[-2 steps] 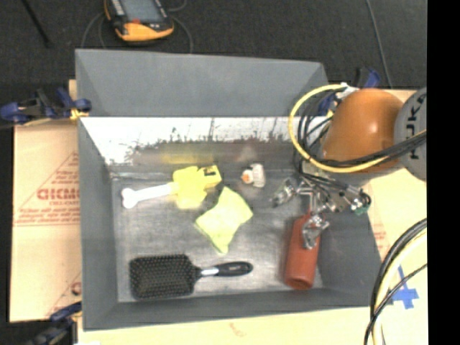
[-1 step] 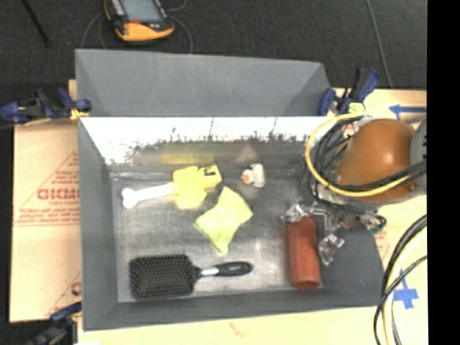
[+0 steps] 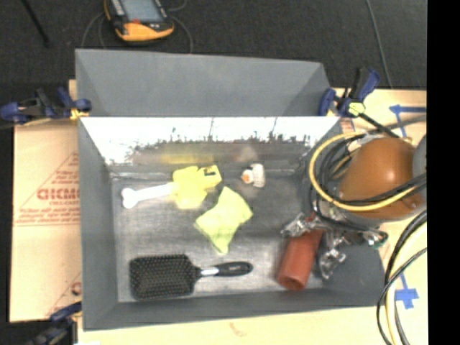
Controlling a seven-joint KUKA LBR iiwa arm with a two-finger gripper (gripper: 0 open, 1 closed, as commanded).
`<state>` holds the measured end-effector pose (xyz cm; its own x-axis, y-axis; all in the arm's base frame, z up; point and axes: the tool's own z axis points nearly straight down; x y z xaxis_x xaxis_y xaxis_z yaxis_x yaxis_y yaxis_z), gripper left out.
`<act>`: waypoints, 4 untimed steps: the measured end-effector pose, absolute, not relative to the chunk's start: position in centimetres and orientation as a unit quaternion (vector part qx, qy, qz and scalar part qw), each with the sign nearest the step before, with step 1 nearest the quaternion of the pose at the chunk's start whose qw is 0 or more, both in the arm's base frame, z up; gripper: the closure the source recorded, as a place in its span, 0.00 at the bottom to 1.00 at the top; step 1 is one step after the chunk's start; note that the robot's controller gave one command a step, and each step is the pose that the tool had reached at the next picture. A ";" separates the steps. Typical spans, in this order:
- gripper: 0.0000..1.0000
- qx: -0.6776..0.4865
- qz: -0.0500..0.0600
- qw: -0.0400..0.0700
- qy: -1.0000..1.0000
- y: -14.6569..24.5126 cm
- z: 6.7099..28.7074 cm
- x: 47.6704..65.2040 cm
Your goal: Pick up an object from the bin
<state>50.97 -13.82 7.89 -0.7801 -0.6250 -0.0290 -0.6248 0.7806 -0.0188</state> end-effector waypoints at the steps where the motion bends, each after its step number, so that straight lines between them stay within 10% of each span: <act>1: 0.00 -0.441 0.004 0.012 0.898 -13.2 7.8 50.4; 2: 1.00 -0.648 -0.005 0.016 0.761 -12.6 8.9 49.1; 4: 1.00 -0.670 -0.004 0.017 0.742 -12.7 8.5 49.4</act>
Offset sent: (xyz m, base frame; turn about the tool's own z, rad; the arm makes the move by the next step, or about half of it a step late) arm -0.0266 0.0045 0.0060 -0.7322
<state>49.38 -12.67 8.52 -0.1016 -0.9946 -0.0201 -0.9943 0.1022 -0.0291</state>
